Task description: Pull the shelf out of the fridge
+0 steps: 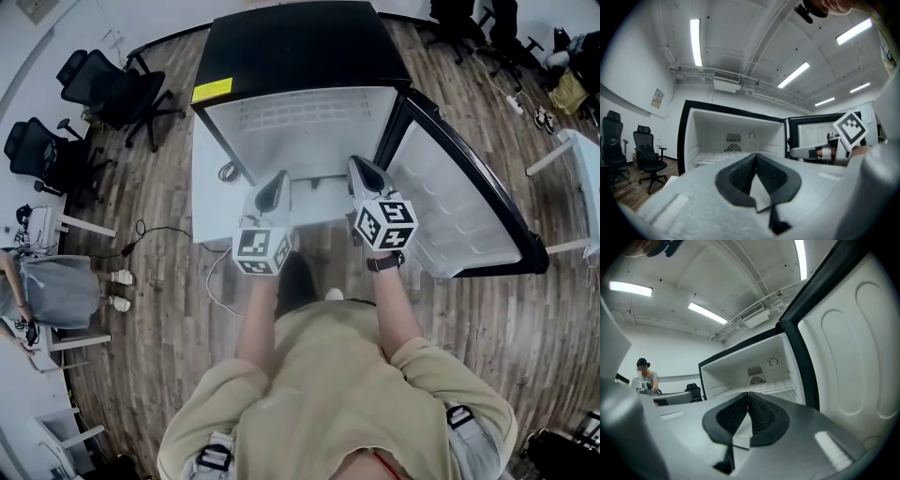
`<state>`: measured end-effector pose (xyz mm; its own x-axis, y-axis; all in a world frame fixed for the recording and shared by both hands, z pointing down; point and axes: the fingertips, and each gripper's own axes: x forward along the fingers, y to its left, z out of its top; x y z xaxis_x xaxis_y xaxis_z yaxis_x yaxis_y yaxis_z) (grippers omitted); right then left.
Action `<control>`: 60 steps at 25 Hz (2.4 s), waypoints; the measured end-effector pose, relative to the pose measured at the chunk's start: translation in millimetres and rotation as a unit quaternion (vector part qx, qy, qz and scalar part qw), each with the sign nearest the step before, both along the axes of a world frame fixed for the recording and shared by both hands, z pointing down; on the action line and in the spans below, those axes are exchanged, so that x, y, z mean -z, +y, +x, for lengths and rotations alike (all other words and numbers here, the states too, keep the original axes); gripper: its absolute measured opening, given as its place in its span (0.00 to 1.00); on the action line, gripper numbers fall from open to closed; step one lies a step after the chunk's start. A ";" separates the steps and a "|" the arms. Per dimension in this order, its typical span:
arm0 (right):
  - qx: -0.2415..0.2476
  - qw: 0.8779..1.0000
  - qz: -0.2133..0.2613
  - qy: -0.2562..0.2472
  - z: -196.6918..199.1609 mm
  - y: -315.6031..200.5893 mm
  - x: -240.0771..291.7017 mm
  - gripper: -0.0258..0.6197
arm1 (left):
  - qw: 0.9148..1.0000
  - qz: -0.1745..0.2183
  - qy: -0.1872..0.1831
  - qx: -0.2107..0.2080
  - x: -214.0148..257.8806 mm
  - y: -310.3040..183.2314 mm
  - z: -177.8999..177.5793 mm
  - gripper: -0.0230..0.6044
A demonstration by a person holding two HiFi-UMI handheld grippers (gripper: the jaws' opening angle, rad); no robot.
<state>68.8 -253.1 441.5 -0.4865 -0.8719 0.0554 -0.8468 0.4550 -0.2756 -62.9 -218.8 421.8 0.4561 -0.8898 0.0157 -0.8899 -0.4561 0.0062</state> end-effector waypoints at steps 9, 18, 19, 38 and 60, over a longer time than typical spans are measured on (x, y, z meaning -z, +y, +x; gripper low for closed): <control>0.005 0.999 -0.018 -0.035 -17.6 -29.8 -5.9 0.06 | 1.000 0.006 -0.003 -0.015 2.6 -23.7 -1.5 0.04; 0.013 0.995 -0.055 -0.078 -33.9 -57.0 -22.3 0.09 | 1.000 -0.003 -0.005 -0.018 -2.6 -48.0 -10.3 0.04; 0.013 0.995 -0.059 -0.084 -35.8 -59.9 -24.5 0.09 | 1.000 -0.005 -0.006 -0.018 -3.6 -49.9 -11.5 0.04; 0.027 0.964 -0.109 -0.242 -79.7 -113.0 -49.1 0.43 | 1.000 -0.015 -0.007 -0.007 -4.9 -70.9 -44.1 0.04; 0.013 0.875 -0.101 -0.474 -93.0 -175.4 -38.1 0.23 | 0.999 -0.030 -0.026 -0.014 -11.4 -98.9 -61.6 0.04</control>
<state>-24.2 -428.4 479.5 -0.4170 -0.8790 -0.2314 -0.1850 0.3313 -0.9252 -124.5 -317.7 433.2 0.4785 -0.8731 0.0937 -0.8763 -0.4816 -0.0121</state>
